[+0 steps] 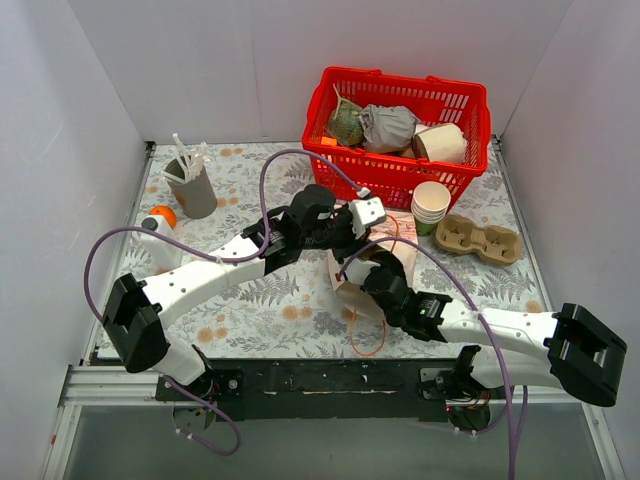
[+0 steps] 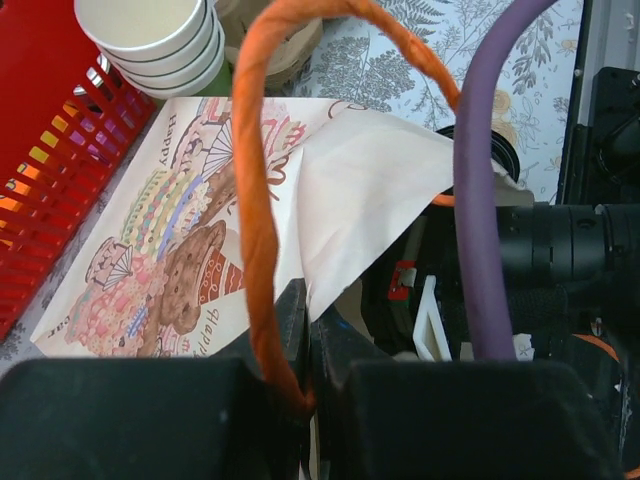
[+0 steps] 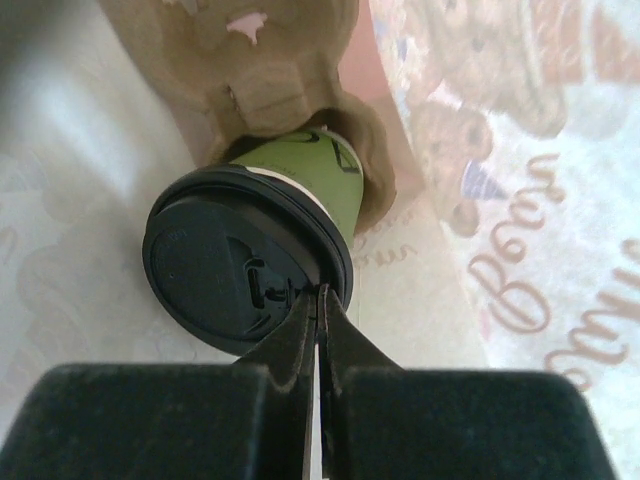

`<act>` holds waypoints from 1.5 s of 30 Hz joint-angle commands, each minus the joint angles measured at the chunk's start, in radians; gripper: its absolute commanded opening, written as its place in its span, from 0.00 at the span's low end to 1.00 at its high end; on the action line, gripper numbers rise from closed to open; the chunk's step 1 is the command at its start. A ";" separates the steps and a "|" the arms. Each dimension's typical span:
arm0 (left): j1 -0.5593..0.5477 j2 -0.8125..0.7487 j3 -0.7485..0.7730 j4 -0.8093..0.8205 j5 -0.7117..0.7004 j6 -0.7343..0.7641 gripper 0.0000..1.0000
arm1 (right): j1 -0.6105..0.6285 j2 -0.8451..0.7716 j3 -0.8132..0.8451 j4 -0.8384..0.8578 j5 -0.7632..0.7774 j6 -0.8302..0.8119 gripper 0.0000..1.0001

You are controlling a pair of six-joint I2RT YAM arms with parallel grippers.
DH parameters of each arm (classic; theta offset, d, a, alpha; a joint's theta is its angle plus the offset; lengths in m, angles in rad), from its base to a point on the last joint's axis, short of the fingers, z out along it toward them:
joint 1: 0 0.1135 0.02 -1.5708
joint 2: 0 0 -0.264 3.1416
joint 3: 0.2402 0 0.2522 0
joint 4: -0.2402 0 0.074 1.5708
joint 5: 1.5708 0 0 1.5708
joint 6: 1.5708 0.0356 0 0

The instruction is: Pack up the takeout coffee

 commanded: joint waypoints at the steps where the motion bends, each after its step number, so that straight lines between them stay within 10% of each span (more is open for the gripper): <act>1: -0.018 -0.038 0.028 -0.082 0.056 -0.022 0.00 | -0.102 -0.024 0.021 0.021 0.162 0.286 0.01; 12: -0.018 -0.031 0.031 -0.094 0.065 -0.007 0.00 | -0.130 0.020 0.055 0.118 0.300 0.363 0.03; 15: -0.018 -0.024 0.031 -0.102 0.065 -0.005 0.00 | -0.131 0.063 0.052 0.185 0.345 0.355 0.31; 19: -0.018 -0.019 0.018 -0.109 0.068 -0.005 0.00 | -0.131 0.096 0.027 0.314 0.381 0.343 0.46; 28: -0.018 -0.030 -0.036 -0.096 0.038 -0.022 0.00 | -0.133 0.088 -0.045 0.708 0.438 0.115 0.51; 45: -0.015 -0.030 -0.079 -0.172 0.168 0.099 0.12 | -0.137 0.082 -0.062 0.501 0.105 -0.054 0.48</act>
